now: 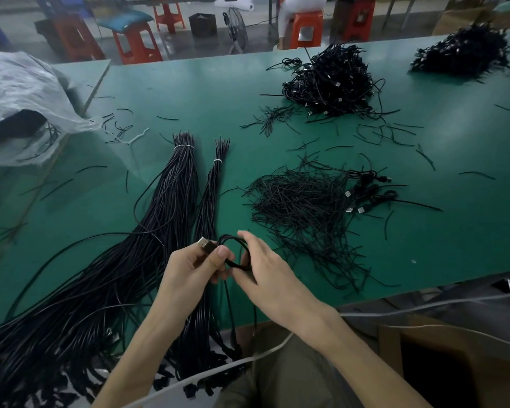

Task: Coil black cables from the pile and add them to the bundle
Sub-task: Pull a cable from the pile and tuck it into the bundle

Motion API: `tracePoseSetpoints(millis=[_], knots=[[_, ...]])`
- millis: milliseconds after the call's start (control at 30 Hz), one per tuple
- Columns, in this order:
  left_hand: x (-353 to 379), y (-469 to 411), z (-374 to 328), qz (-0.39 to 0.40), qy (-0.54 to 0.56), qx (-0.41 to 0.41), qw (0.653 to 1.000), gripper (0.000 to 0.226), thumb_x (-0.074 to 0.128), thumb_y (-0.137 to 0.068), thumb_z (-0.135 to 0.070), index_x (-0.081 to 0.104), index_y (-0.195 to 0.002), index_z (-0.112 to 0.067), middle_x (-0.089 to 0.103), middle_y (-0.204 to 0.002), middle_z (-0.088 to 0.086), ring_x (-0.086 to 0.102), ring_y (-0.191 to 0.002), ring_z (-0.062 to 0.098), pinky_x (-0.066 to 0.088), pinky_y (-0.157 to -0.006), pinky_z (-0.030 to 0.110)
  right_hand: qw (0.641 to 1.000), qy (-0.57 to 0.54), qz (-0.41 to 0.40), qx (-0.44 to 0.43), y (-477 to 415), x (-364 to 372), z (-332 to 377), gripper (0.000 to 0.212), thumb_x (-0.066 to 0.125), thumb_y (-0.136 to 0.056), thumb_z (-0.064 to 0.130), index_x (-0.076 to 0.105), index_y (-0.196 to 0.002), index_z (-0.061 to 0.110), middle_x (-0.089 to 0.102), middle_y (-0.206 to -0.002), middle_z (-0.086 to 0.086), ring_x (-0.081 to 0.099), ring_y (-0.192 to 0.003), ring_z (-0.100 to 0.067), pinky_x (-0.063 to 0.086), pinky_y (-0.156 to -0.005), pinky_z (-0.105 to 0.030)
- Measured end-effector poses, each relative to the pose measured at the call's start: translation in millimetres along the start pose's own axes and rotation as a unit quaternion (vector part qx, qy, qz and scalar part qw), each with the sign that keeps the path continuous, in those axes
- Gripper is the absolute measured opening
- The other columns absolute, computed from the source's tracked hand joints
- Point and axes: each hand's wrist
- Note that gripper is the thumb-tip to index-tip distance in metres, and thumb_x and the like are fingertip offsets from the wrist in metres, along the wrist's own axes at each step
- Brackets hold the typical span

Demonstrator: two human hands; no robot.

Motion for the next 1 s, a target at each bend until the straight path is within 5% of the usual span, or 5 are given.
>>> tracePoseSetpoints(millis=[300, 467, 633, 800, 1000], knots=[[-10, -2, -2, 0.056, -0.072, -0.072, 0.993, 0.034, 0.066, -0.090, -0.043, 0.079, -0.081, -0.013, 0.071, -0.066, 0.011, 0.061, -0.056, 0.014, 0.049, -0.057, 0.026, 0.981, 0.179, 0.042, -0.068, 8, 5, -5, 0.022, 0.031, -0.112, 0.030, 0.047, -0.115, 0.014, 0.058, -0.099, -0.002, 0.062, -0.069, -0.024, 0.048, -0.059, -0.036], [-13, 0, -6, 0.038, -0.197, -0.069, 0.977, 0.040, 0.062, -0.095, -0.050, 0.072, -0.066, -0.025, 0.067, -0.055, 0.003, 0.054, -0.045, 0.007, 0.044, -0.051, 0.024, 0.974, 0.200, 0.032, -0.098, 7, 4, -5, 0.018, 0.034, -0.112, 0.022, 0.049, -0.115, 0.012, 0.060, -0.092, -0.002, 0.061, -0.064, -0.024, 0.051, -0.058, -0.039], [-13, 6, -7, -0.062, -0.224, -0.019, 0.972, 0.017, 0.065, -0.093, -0.047, 0.065, -0.086, -0.031, 0.071, -0.070, -0.008, 0.065, -0.053, 0.008, 0.048, -0.051, 0.018, 0.969, 0.218, 0.009, -0.116, 2, 2, -8, 0.021, 0.032, -0.113, 0.027, 0.047, -0.108, 0.015, 0.056, -0.084, 0.002, 0.057, -0.058, -0.021, 0.049, -0.055, -0.036], [-24, 2, -4, 0.044, -0.148, -0.046, 0.987, 0.032, 0.066, -0.084, -0.049, 0.069, -0.092, -0.018, 0.074, -0.075, 0.002, 0.070, -0.060, 0.015, 0.056, -0.057, 0.025, 0.971, 0.205, 0.050, -0.112, 9, 1, -16, 0.020, 0.031, -0.112, 0.033, 0.038, -0.098, 0.022, 0.047, -0.081, 0.008, 0.052, -0.060, -0.018, 0.037, -0.055, -0.030], [-32, -2, -2, 0.147, -0.286, 0.003, 0.947, 0.028, 0.058, -0.083, -0.061, 0.064, -0.097, -0.037, 0.068, -0.090, -0.022, 0.067, -0.076, 0.003, 0.053, -0.069, 0.018, 0.963, 0.224, 0.068, -0.132, 7, 3, -18, 0.021, 0.030, -0.112, 0.032, 0.040, -0.101, 0.018, 0.048, -0.084, 0.004, 0.052, -0.061, -0.022, 0.040, -0.055, -0.036]])
Point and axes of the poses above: each hand's wrist, its own y-axis away from the middle knuckle, its own x-axis out of the palm, z = x × y
